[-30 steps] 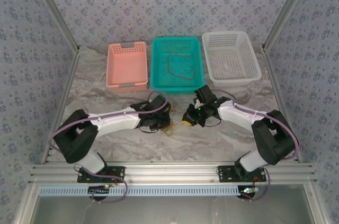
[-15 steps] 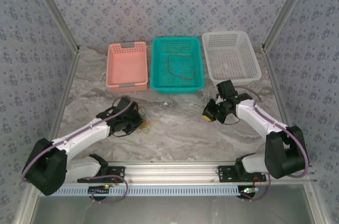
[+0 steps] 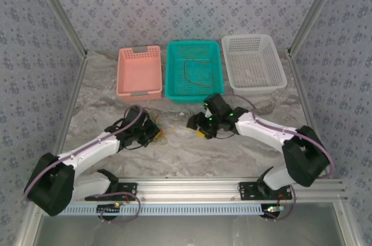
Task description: Untangle the cables
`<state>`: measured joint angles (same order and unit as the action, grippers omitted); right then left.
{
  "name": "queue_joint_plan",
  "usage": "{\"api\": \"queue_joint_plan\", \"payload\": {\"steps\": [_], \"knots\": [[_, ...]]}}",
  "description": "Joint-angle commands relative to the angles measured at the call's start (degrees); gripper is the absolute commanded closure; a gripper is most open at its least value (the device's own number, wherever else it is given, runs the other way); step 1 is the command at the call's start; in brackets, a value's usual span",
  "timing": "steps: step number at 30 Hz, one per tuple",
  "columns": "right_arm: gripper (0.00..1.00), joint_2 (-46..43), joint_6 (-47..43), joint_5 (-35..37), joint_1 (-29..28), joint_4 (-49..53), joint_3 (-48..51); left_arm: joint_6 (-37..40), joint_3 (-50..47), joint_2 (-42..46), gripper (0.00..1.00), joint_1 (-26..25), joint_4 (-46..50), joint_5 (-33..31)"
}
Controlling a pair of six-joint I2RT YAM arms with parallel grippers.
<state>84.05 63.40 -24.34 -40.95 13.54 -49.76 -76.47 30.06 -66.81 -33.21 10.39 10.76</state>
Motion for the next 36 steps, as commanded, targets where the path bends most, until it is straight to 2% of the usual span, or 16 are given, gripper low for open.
{"api": "queue_joint_plan", "payload": {"steps": [1,3,5,9,12,16,17,20,22,25,29,31,36], "knots": [[0.39,3.76,8.68,0.71,-1.48,-11.41,-2.43,-3.35,2.8,-2.23,1.0,-2.59,-3.0,1.63],[0.4,6.03,10.35,0.14,-2.1,-12.18,-3.9,-3.98,2.98,-3.33,1.0,-3.77,-3.98,1.18],[0.46,7.88,11.21,0.14,-3.08,-11.82,-4.96,-4.75,2.98,-4.26,1.0,-4.55,-5.43,0.9],[0.74,10.72,10.91,1.29,-4.14,-4.39,-6.43,-4.46,4.51,-4.78,1.0,-5.24,-5.24,0.6],[0.76,11.84,9.46,2.3,-3.99,0.84,-6.76,-4.04,5.05,-4.37,1.0,-5.26,-4.08,0.47],[0.77,12.52,9.67,2.94,-3.55,0.99,-6.13,-4.3,4.33,-3.97,1.0,-5.35,-4.07,0.58],[0.79,12.52,9.58,3.24,-3.57,1.2,-6.29,-4.39,4.14,-3.82,1.0,-5.32,-4.06,0.58],[1.0,12.0,8.82,5.04,-3.44,2.87,-6.84,-4.18,3.94,-3.1,1.0,-5.33,-2.89,0.17],[1.0,10.83,7.12,7.09,-3.18,6.21,-6.94,-3.57,4.06,-1.9,1.0,-5.0,-0.07,-0.75],[1.0,8.36,4.59,8.63,-1.74,9.91,-5.19,-2.91,3.55,0.9,0.82,-3.5,5.18,-2.73],[1.0,5.87,1.53,7.65,0.07,11.22,-2.1,-2.51,0.26,3.42,0.59,0.39,6.44,-1.99],[1.0,5.73,-0.2,7.51,0.34,12.91,-2.2,-1.98,-0.35,3.48,0.54,1.74,6.24,-1.2],[1.0,6.02,-1.76,7.79,0.91,14.22,-1.33,0.46,2.35,2.55,0.52,1.36,7.03,0.0]]}}
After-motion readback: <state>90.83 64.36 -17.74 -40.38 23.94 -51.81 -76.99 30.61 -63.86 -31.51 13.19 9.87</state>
